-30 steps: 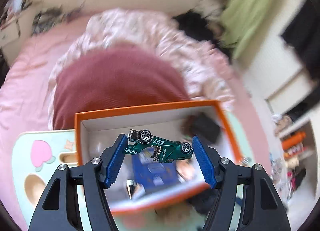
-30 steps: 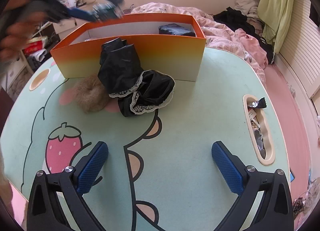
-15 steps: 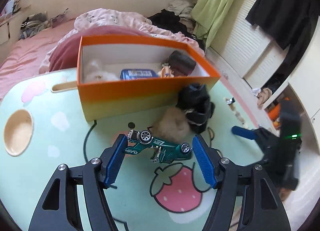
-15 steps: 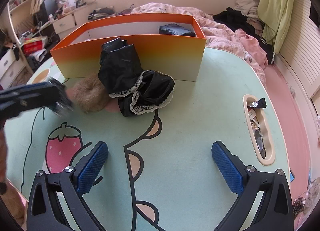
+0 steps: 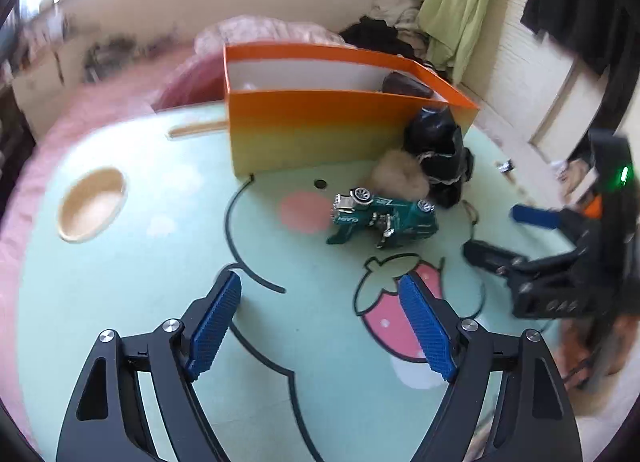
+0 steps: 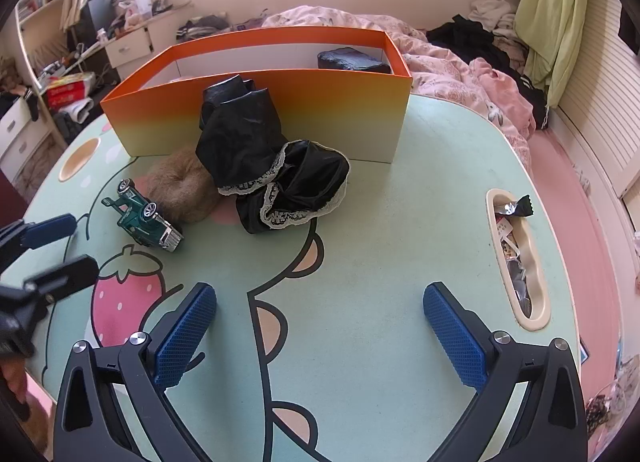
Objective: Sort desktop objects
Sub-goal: 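Grasp the green toy car in the box with the left tool, set it on the table, then grasp the black rectangular case in the box with the right tool, place it on the table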
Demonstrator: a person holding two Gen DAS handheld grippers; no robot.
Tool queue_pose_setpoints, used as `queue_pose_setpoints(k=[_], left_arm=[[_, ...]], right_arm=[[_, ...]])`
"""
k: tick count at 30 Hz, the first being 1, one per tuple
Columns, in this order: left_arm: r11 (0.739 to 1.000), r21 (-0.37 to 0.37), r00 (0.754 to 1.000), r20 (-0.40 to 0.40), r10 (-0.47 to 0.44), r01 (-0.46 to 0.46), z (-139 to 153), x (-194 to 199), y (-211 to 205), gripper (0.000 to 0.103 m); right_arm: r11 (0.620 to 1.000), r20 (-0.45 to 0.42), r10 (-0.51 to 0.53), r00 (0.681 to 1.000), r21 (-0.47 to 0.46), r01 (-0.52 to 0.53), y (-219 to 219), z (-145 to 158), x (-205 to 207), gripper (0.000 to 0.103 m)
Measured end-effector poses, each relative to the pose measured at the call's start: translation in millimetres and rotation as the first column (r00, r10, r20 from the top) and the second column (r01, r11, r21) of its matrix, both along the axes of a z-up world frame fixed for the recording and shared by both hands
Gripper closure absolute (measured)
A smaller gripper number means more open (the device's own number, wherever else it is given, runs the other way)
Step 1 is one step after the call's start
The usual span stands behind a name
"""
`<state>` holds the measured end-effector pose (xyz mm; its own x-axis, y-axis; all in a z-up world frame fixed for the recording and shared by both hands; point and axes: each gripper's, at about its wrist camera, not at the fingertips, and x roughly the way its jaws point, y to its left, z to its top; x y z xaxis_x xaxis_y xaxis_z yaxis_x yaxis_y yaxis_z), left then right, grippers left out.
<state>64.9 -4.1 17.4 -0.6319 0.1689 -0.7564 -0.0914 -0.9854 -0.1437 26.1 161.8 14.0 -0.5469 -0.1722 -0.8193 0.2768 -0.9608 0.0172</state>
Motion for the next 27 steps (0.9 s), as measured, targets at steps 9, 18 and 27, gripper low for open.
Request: queue_pose_setpoints(k=[9,18,27], left_arm=[[0.995,-0.105,0.999,0.05,0.005,0.001,-12,-12,11,0.0],[0.995,-0.098,0.999,0.05,0.004,0.001,-12,-11,11,0.0],[0.996,-0.086,0.999,0.049,0.013,-0.008,-14,-12,9,0.0]], right_arm=[[1.0,-0.008,0.0,1.0,0.013,0.0,-2,2,2,0.0],[1.0,-0.019,0.004,1.0,-0.011,-0.004,7,9,6,0.0],[0.996,-0.177,0.067,0.982,-0.044,-0.076,29,91,-12,0.036]])
